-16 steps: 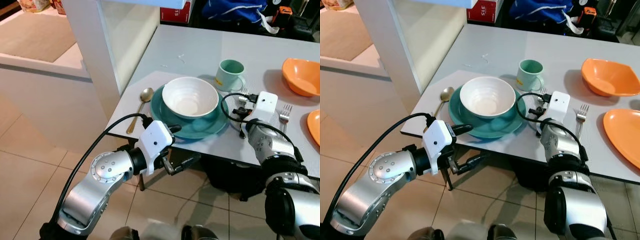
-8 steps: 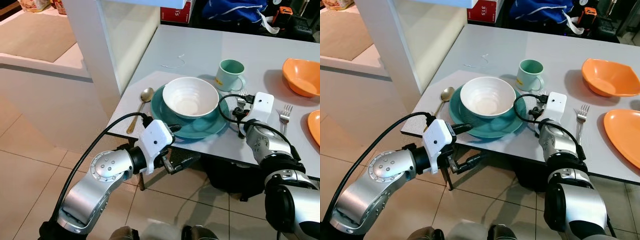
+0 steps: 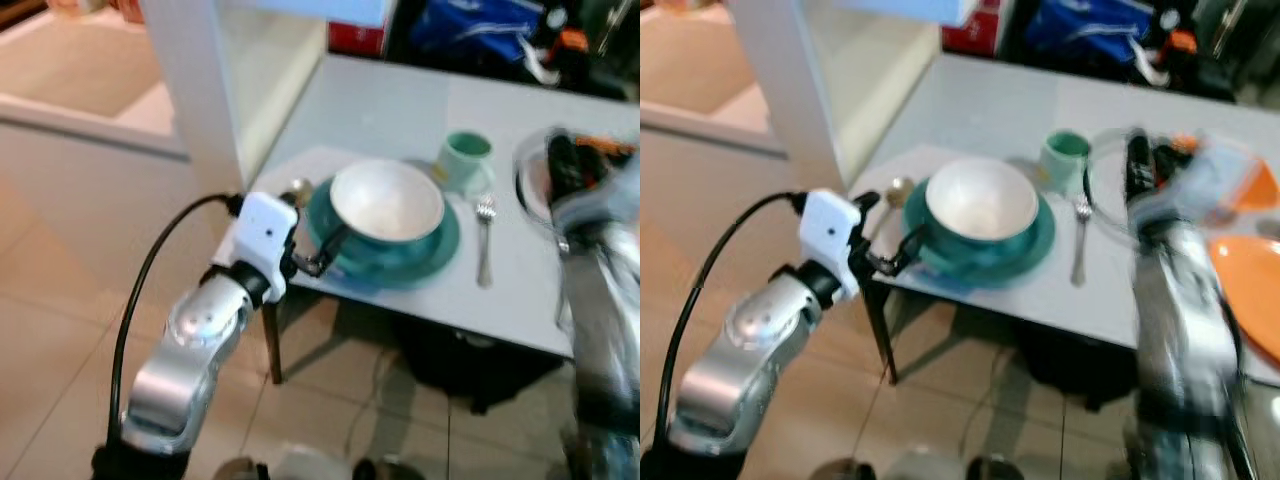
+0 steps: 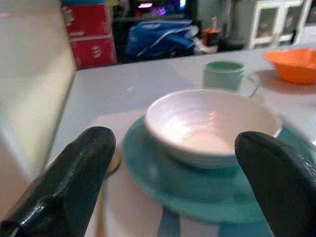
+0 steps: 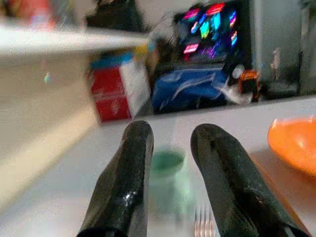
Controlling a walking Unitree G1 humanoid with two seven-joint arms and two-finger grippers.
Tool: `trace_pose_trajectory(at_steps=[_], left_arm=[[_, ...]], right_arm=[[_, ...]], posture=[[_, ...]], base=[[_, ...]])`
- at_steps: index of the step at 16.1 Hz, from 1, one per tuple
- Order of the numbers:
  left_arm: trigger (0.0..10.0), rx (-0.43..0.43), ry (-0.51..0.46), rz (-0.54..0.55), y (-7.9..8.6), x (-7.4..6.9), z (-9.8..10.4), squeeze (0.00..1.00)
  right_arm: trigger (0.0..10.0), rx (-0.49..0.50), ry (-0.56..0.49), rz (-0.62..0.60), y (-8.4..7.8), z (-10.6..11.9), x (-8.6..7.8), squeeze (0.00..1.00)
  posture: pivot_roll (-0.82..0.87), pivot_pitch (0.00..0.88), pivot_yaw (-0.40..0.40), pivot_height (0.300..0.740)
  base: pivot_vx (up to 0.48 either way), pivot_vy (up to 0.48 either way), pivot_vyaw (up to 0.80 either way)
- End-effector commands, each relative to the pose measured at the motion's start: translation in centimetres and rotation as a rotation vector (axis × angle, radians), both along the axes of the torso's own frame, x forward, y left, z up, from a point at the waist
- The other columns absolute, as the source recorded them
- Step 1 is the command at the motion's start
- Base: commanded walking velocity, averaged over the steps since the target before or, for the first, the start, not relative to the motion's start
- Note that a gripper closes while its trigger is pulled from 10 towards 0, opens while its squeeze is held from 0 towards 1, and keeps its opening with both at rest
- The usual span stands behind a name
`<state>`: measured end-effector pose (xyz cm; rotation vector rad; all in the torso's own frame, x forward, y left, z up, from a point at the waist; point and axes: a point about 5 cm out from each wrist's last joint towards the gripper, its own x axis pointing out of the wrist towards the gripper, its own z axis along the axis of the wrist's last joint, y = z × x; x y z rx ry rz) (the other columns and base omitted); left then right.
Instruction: Setting the table
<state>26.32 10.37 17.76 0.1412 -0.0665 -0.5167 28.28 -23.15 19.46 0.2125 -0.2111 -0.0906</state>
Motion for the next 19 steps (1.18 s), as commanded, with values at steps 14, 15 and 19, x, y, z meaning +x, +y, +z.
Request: trace_pose_trajectory(at_steps=[14,15,19], left_arm=[[10.0,-0.068,-0.086,0.069,-0.5,-0.5,0.9,0.00],[10.0,-0.077,-0.090,0.069,-0.6,-0.2,1.1,0.00],[10.0,-0.058,-0.130,0.047,-0.3,-0.1,2.0,0.00]], right_arm=[[10.0,-0.081,0.069,-0.058,3.3,-1.6,-7.6,0.00],[10.0,-0.106,0.059,-0.050,3.4,-1.3,-7.4,0.00],[10.0,-0.070,0.051,-0.059,3.5,-1.3,-7.4,0.00]], posture=[[0.02,0.063,0.020,0.740],[0.01,0.062,0.016,0.740],[0.02,0.066,0.011,0.740]], base=[[0.000,0.000,-0.39],[0.000,0.000,-0.80],[0.000,0.000,-0.80]])
